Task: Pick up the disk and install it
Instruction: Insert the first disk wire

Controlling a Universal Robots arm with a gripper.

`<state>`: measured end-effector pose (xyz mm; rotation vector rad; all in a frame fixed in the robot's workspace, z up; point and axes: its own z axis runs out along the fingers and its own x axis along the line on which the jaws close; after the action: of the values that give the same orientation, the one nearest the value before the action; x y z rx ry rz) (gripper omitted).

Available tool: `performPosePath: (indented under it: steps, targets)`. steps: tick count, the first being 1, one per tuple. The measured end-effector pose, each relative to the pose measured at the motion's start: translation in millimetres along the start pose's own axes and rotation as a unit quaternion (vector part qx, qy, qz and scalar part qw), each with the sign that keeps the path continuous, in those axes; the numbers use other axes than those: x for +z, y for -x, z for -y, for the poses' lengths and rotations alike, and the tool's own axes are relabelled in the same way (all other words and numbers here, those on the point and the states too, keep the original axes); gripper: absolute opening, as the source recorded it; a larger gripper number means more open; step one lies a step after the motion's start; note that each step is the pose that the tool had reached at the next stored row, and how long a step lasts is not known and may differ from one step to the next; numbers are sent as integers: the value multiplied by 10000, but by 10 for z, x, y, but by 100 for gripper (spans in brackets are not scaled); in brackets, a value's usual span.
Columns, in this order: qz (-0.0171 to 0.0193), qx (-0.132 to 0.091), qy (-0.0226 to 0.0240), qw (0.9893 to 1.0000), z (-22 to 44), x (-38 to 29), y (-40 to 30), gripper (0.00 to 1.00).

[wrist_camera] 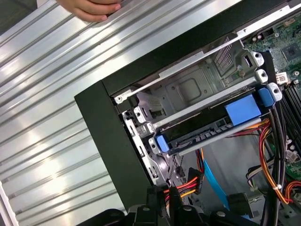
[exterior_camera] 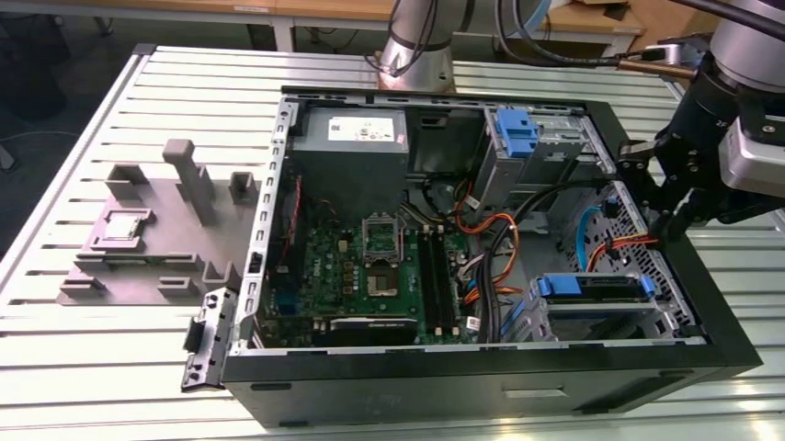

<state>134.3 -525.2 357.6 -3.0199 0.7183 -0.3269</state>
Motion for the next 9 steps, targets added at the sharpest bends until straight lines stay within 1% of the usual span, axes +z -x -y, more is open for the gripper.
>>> performPosePath:
  steps: [2, 3, 6, 9]
  targets:
    - [-8, -17, 2, 10000, -1, 2, 1, 25]
    - [-11, -21, 3, 10000, -1, 4, 3, 31]
    - [-20, -34, 0, 10000, -2, 16, 5, 31]
    - [-39, -57, -15, 10000, -4, 38, 10, 31]
